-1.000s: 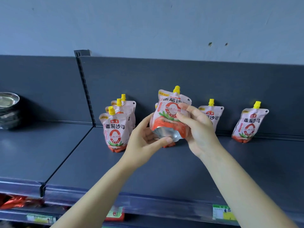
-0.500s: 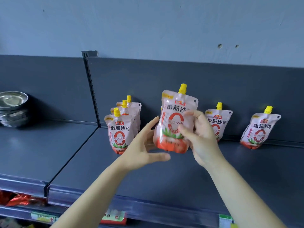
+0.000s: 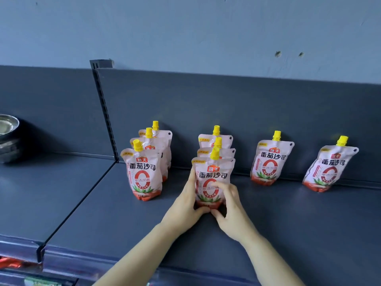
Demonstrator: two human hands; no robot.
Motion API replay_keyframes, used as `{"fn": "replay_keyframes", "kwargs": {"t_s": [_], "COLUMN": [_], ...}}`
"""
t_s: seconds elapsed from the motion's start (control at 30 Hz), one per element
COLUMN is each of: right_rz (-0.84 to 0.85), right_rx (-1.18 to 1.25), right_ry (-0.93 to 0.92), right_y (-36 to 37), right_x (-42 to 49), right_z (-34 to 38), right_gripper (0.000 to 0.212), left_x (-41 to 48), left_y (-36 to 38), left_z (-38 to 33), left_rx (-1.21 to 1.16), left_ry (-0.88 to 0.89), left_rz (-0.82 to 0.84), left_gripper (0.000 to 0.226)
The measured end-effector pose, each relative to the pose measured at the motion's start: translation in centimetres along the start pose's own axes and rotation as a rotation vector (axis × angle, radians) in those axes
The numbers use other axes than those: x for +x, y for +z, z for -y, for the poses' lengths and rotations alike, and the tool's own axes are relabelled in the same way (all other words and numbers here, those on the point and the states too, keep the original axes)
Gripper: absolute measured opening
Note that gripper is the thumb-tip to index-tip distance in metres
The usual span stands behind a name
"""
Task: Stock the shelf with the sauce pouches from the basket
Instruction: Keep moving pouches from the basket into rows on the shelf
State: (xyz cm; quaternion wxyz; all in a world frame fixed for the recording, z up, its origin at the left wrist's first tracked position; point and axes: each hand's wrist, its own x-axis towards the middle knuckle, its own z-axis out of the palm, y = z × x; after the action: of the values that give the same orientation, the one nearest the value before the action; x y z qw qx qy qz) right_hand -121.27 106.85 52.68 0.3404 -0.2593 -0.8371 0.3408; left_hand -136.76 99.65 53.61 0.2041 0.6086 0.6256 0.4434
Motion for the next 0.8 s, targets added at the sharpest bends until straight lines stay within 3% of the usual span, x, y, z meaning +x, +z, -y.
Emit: {"fn": "replay_keyframes", "kwargs": {"t_s": [0.43,0.67,0.8], "right_rz": [-0.219,-0.199,-0.194], "right_rx": [-0.169,-0.216,-0.187], "right_ry": [-0.061,-0.057,-0.059], "right_y": [0.9,1.1,1.0], "right_x": [0.6,0.4,0.1], "right_z": [-1.9,-1.7,-1.5], "right_gripper": [0.061,0.062,0.063], "left_x": [0.3,0.5,-0.1], "left_y": [0.3,0.6,0.2], "left_z": [1.6,1.7,1.8], "left_rx": [0.319,0.108,0.108], "left_ry": [0.133,0.109,0.048], "left_rz": [-0.138,-0.034,-0.025], "left_gripper": [0.100,0.100,0.090]}}
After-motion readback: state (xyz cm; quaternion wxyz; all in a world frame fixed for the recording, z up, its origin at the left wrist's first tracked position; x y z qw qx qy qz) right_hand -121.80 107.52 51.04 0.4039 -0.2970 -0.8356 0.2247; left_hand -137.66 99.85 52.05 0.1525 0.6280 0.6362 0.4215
